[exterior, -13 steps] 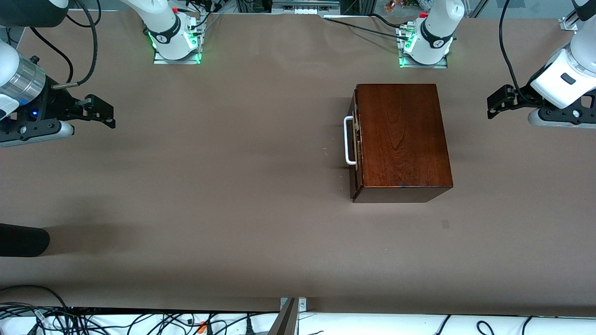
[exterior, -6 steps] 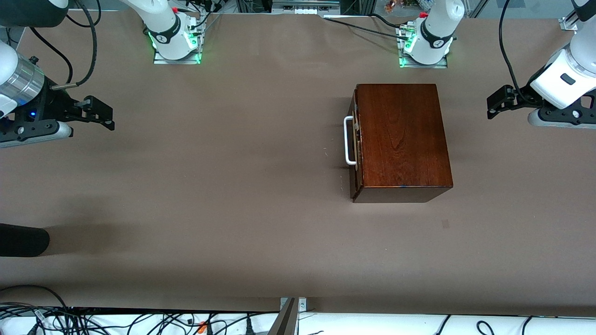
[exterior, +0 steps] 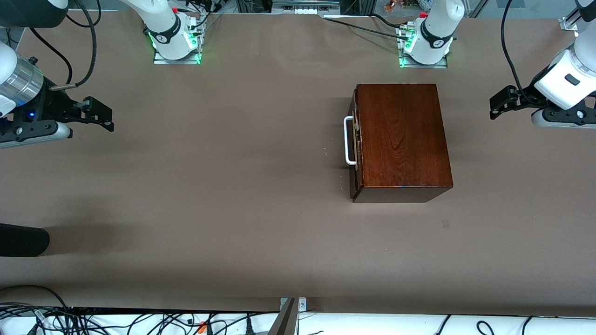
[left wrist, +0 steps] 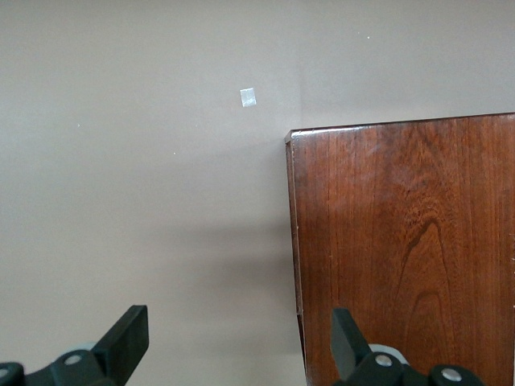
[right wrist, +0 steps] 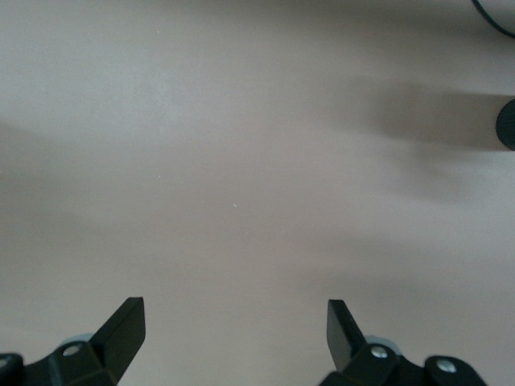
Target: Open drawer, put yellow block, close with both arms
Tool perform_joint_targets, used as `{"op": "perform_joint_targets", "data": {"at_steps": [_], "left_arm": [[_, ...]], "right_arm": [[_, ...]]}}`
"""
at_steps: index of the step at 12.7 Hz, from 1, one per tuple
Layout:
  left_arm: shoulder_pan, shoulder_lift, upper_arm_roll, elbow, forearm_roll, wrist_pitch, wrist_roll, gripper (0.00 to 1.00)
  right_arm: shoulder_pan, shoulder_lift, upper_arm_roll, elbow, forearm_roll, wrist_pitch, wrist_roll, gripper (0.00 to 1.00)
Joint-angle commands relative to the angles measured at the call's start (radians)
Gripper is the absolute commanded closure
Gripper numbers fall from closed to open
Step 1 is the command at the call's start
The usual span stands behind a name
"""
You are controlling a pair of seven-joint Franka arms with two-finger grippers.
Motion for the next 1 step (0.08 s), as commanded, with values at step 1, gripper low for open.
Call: {"op": "perform_joint_targets", "data": {"at_steps": [1], "left_arm": [[0.015, 0.017, -0.012, 0.03, -0.017, -0.023, -0.004, 0.0]], "right_arm": [[-0.004, 0.001, 0.002, 0.005, -0.008, 0.006, -0.015, 0.0]]}}
